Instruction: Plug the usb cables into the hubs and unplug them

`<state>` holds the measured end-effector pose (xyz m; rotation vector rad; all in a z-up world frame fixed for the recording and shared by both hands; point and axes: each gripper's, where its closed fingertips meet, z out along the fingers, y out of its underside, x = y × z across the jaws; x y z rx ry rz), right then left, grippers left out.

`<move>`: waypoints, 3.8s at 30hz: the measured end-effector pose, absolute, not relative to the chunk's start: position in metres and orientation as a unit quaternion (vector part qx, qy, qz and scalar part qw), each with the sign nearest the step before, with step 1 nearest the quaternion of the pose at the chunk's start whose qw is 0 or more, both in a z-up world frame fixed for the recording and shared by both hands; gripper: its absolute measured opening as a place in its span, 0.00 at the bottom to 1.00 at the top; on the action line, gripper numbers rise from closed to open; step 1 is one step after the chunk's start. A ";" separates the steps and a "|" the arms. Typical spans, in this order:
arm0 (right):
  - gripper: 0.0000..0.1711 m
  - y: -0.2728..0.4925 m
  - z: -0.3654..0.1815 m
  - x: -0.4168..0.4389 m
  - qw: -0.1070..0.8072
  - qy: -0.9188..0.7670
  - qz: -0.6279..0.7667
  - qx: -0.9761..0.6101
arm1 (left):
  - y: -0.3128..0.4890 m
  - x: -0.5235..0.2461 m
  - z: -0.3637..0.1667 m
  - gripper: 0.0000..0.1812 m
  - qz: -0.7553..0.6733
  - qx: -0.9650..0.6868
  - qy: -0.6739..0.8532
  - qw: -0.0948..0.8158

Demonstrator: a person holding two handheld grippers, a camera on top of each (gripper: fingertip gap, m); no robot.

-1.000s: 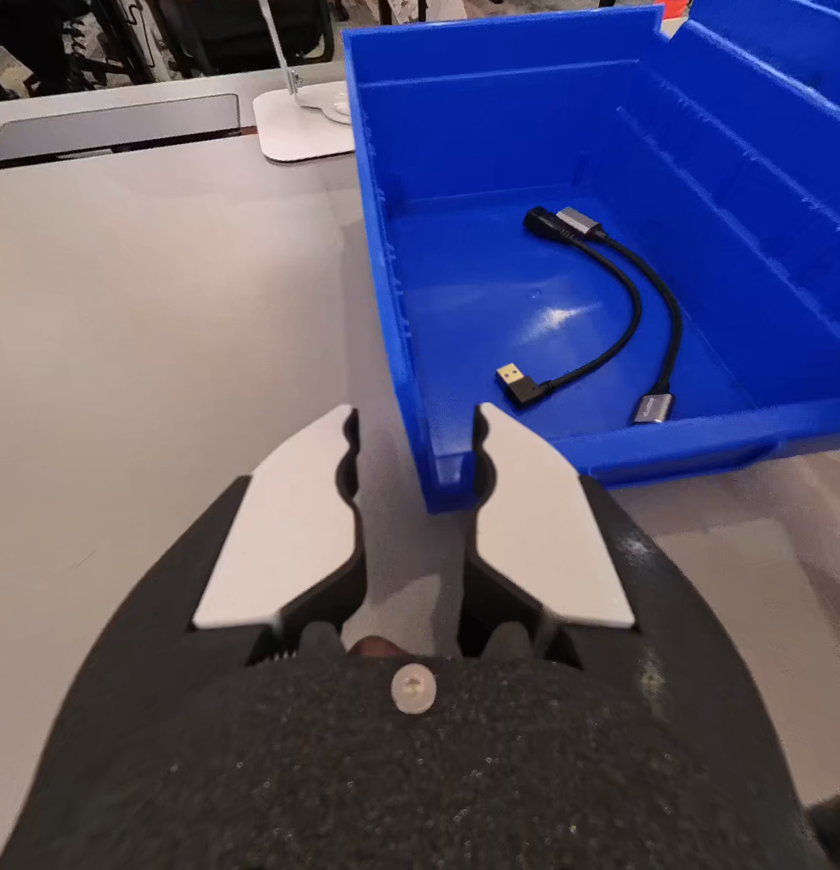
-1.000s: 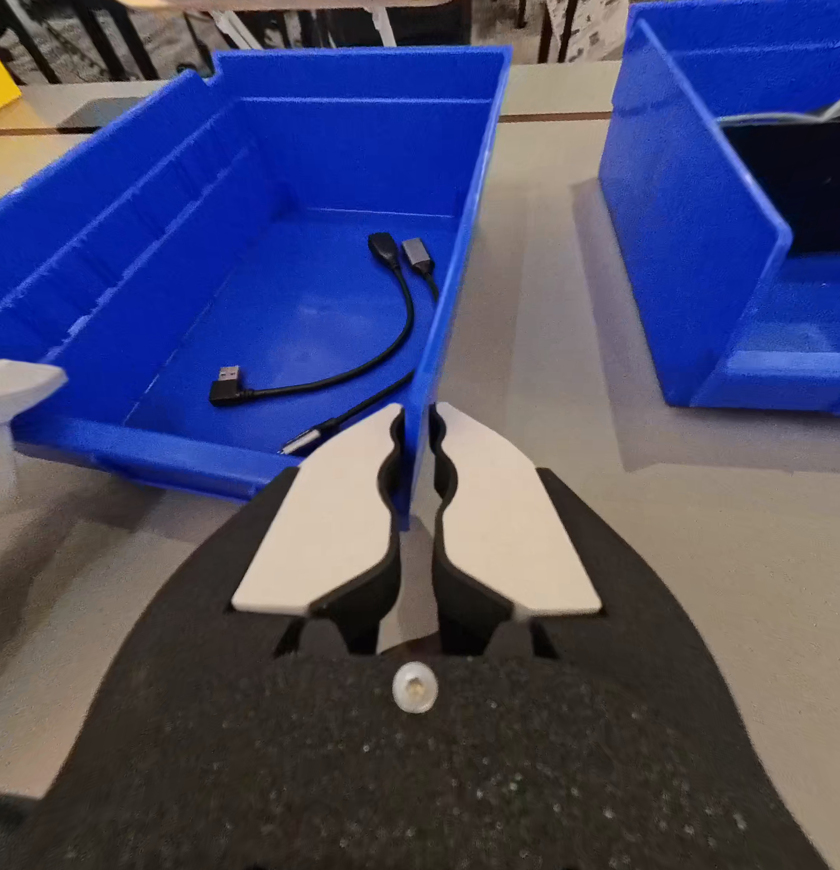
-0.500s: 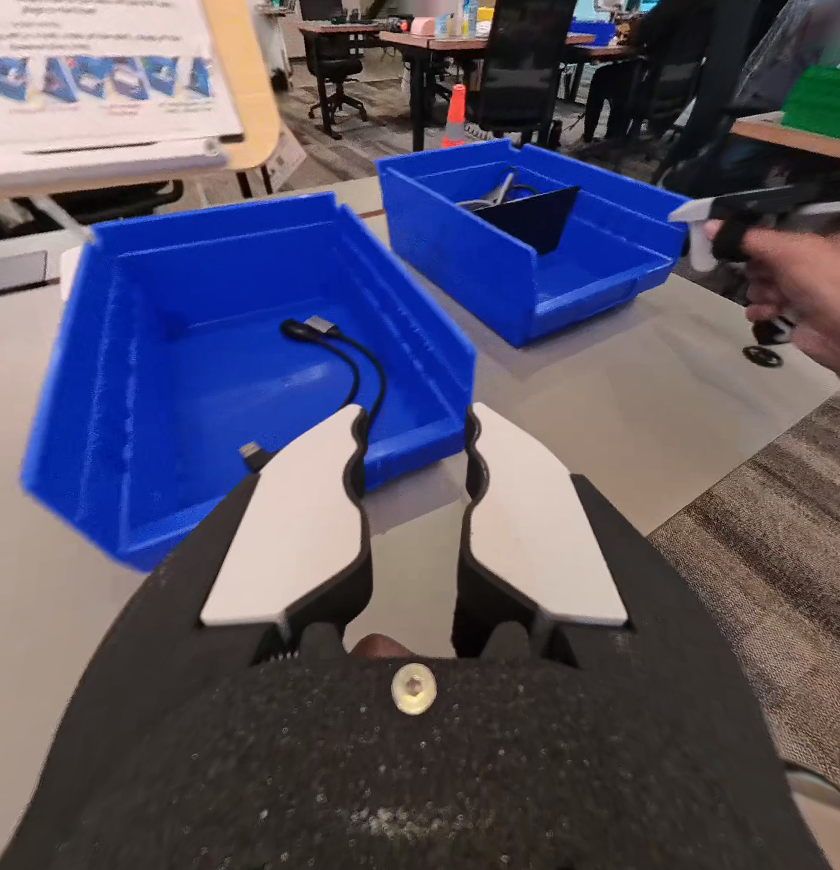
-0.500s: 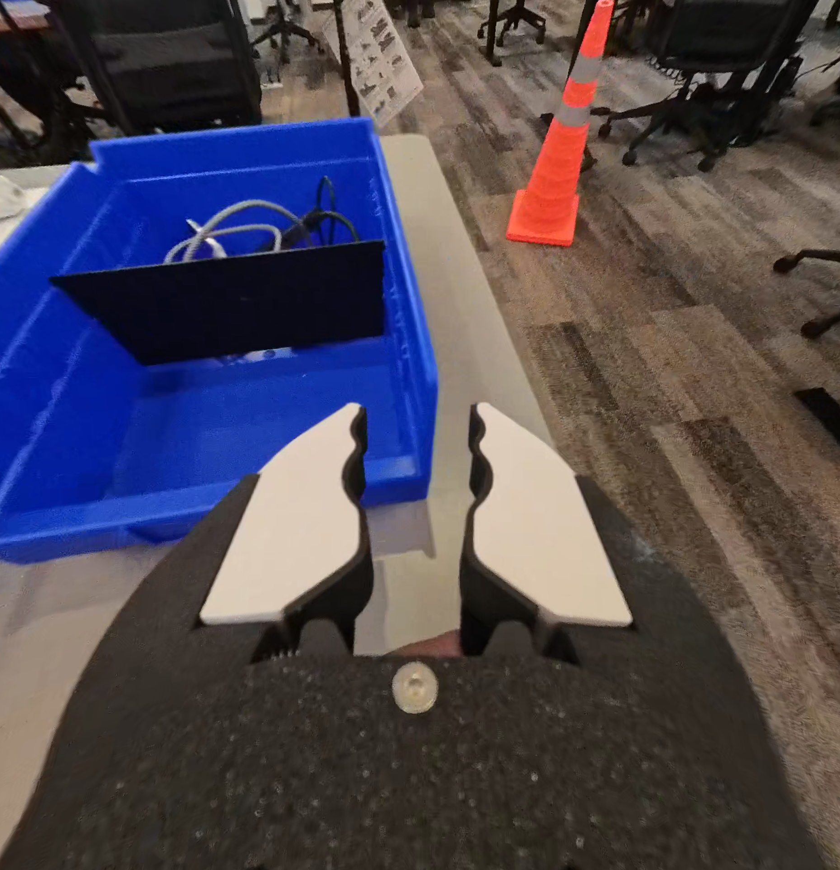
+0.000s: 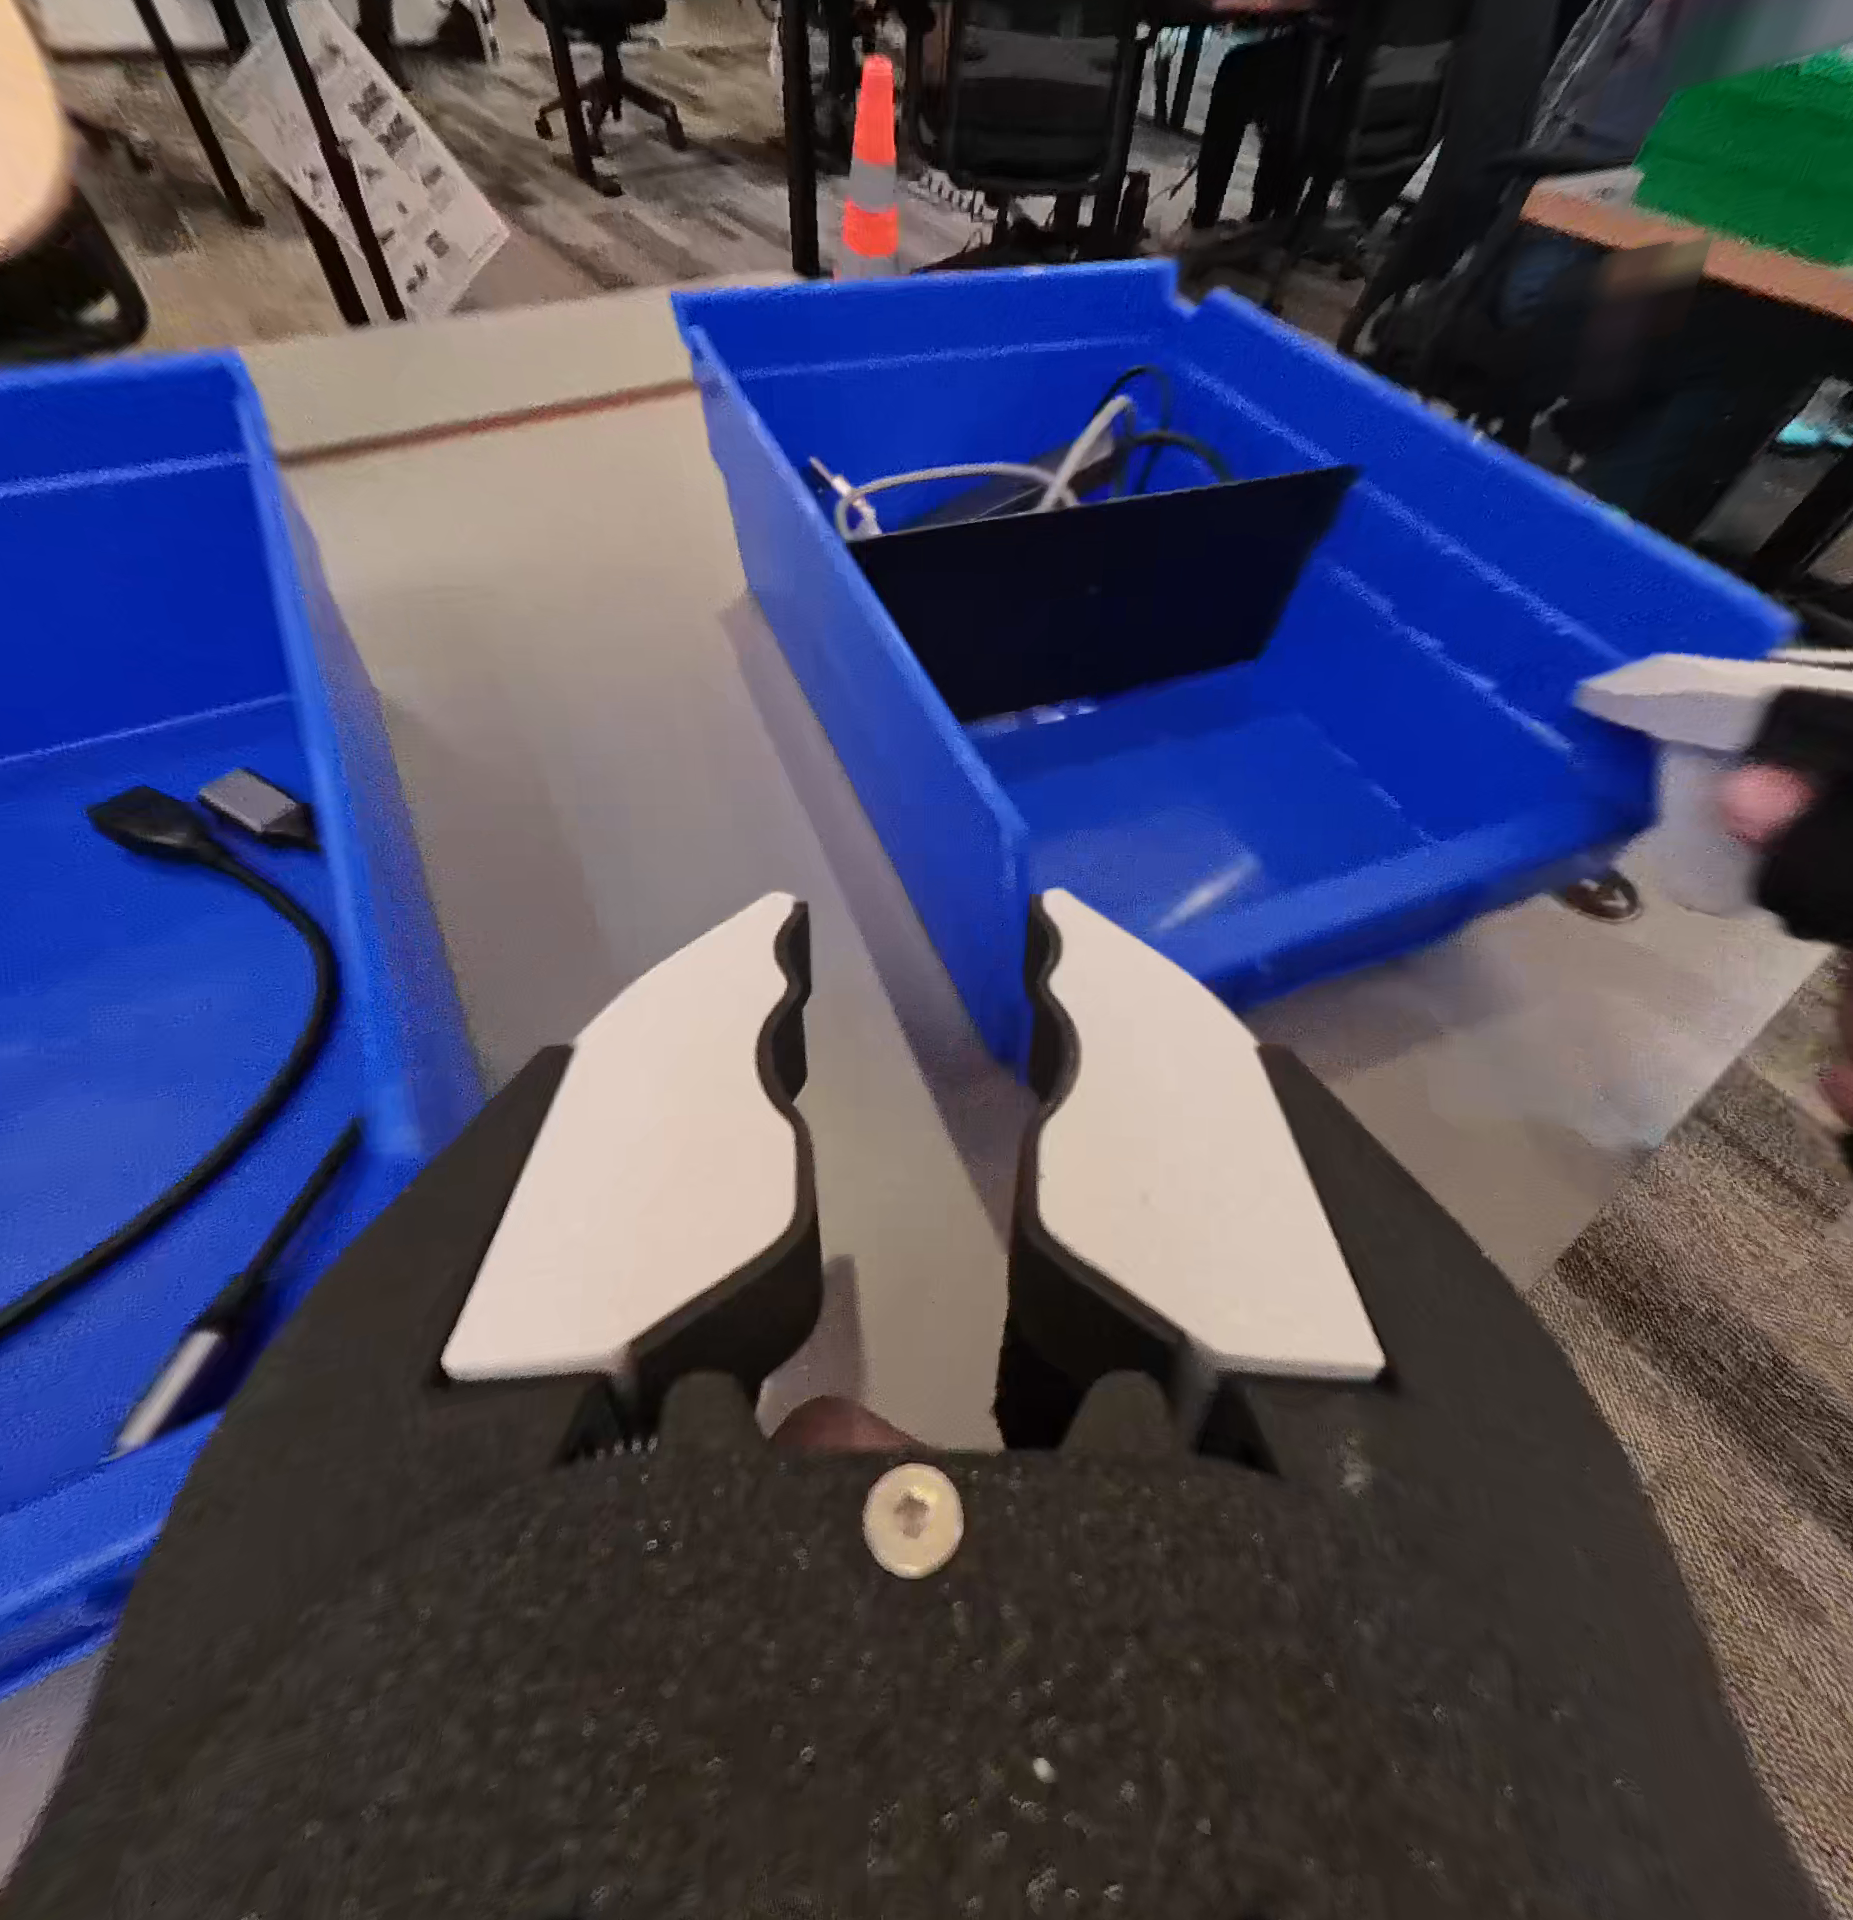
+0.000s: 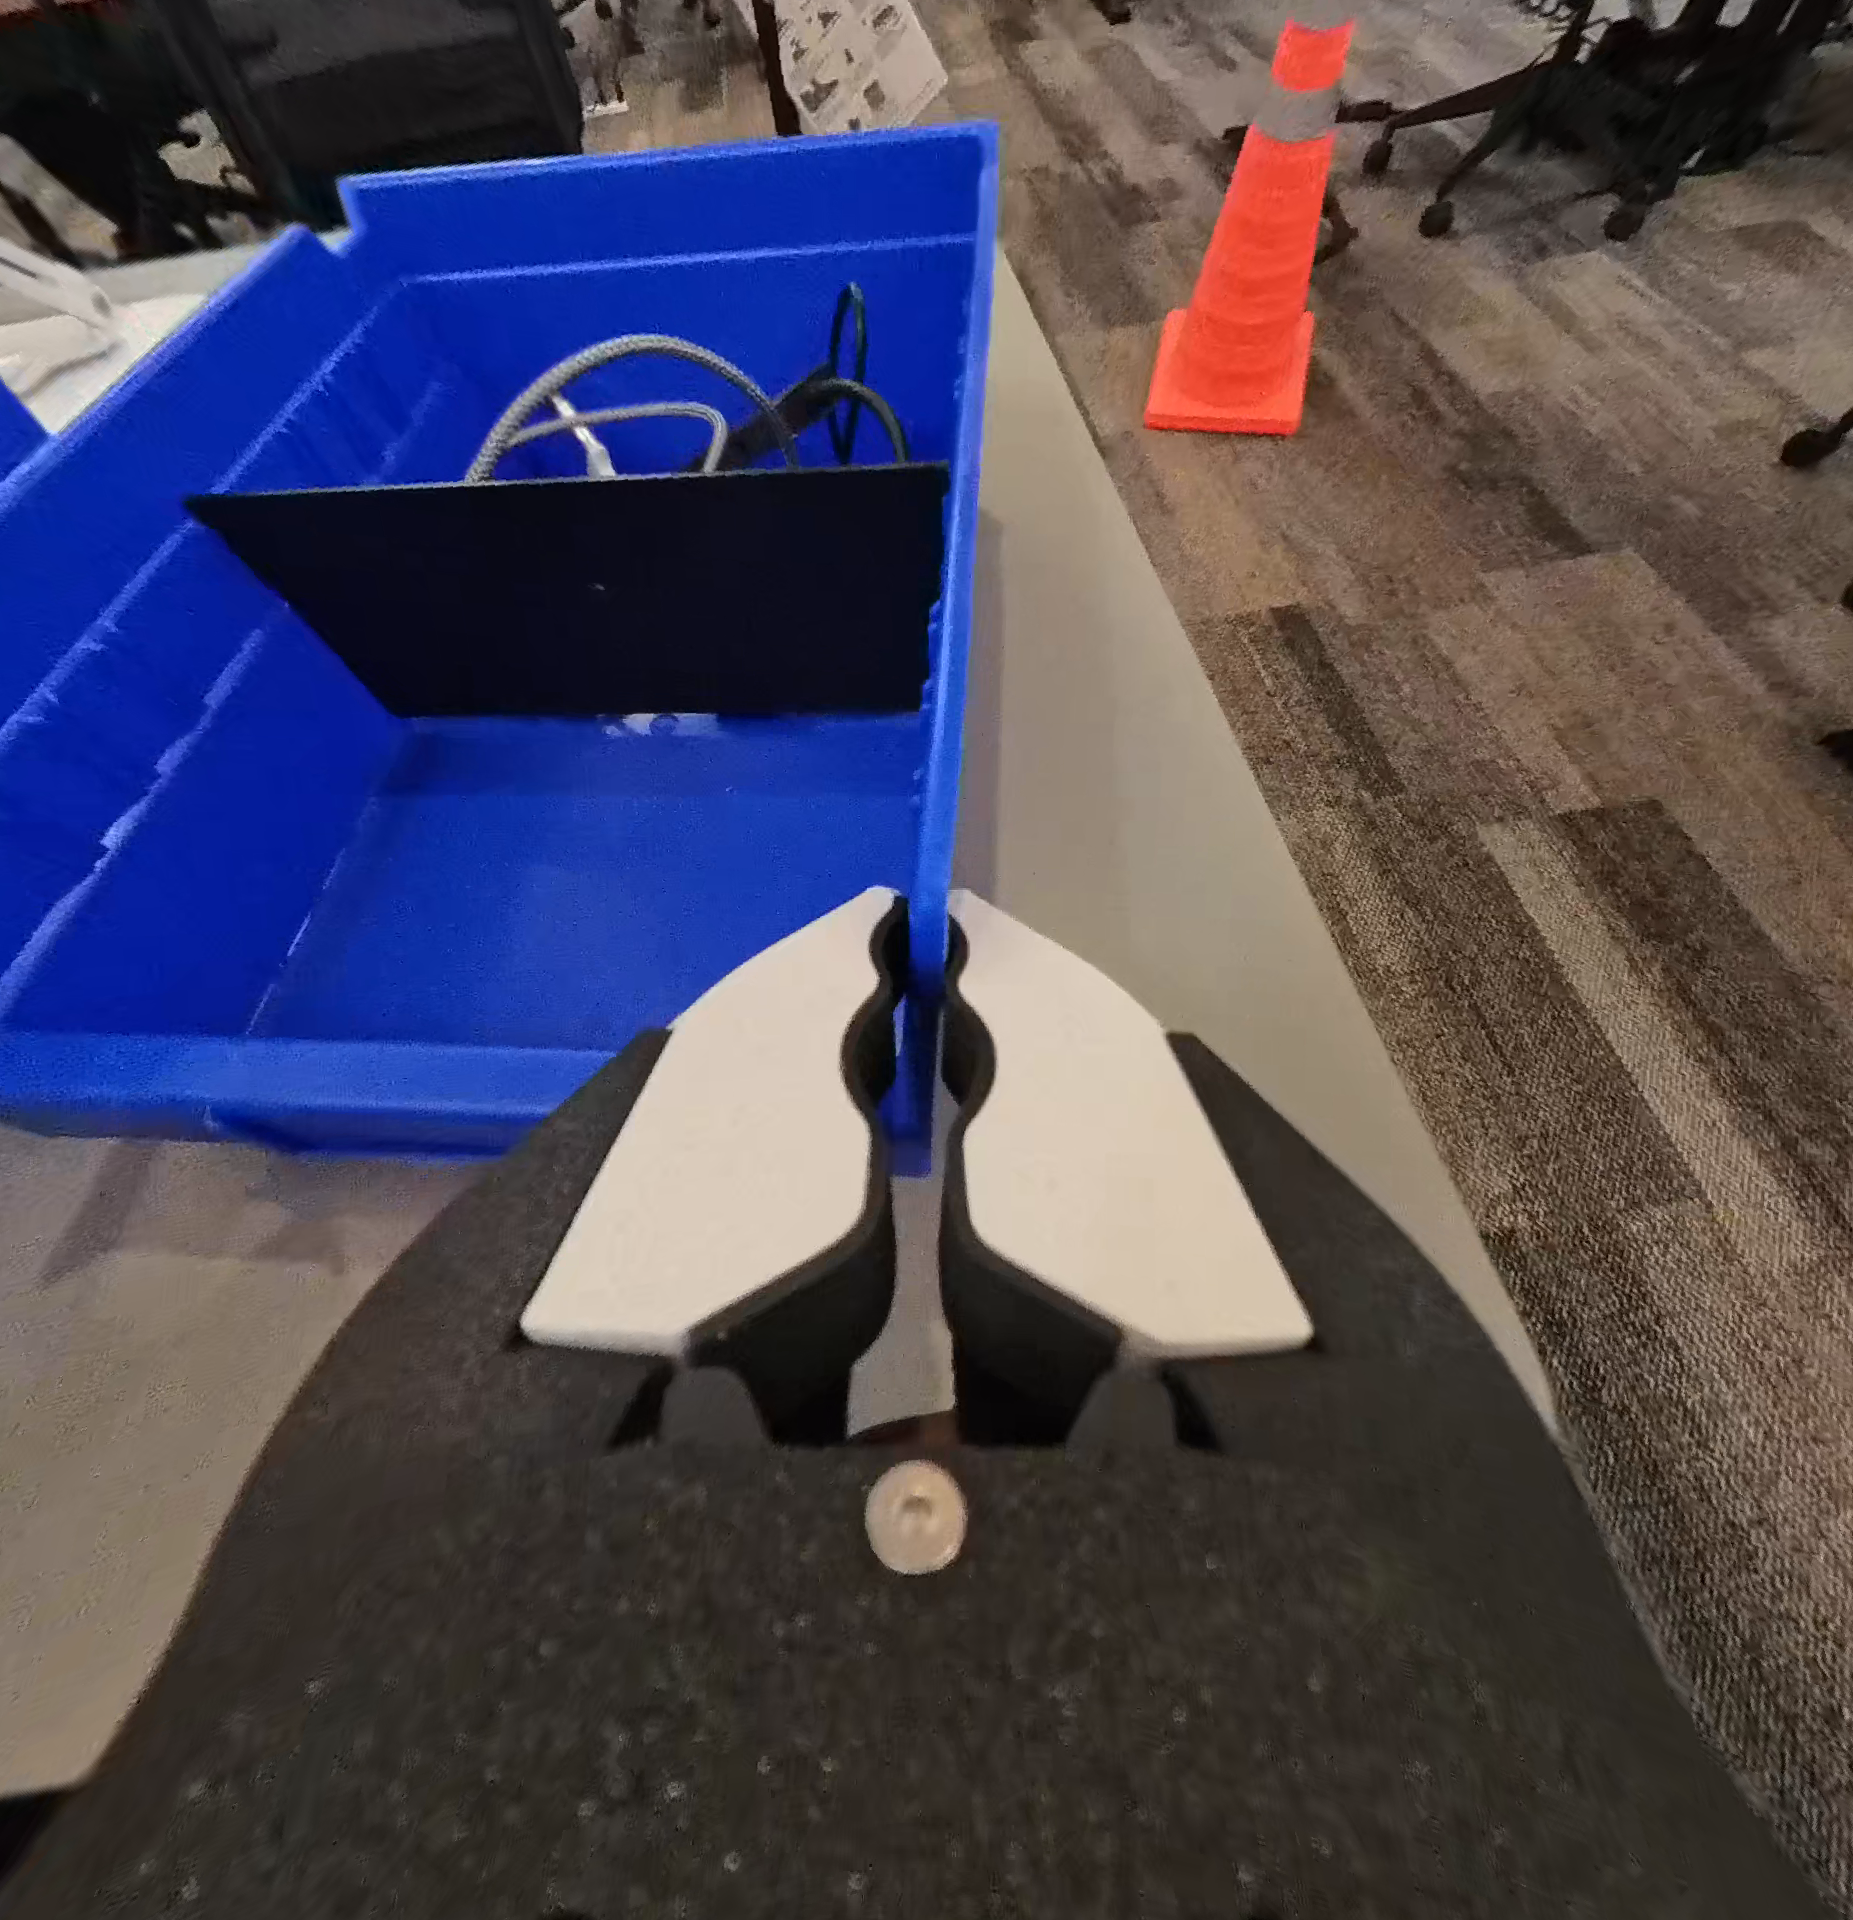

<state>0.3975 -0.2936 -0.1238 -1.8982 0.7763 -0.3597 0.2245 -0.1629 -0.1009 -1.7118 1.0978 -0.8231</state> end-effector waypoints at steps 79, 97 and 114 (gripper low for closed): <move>0.25 -0.102 -0.114 0.163 0.561 0.245 -0.164 -0.773 | 0.027 0.005 -0.114 0.23 -0.261 -0.777 0.342 0.460; 0.01 -0.168 -0.102 0.353 0.539 0.267 -0.127 -0.788 | -0.059 0.209 -0.097 0.04 -0.252 -0.721 0.392 0.512; 0.09 -0.204 -0.125 0.432 0.540 0.272 -0.118 -0.788 | -0.108 0.254 -0.130 0.30 -0.304 -0.706 0.465 0.438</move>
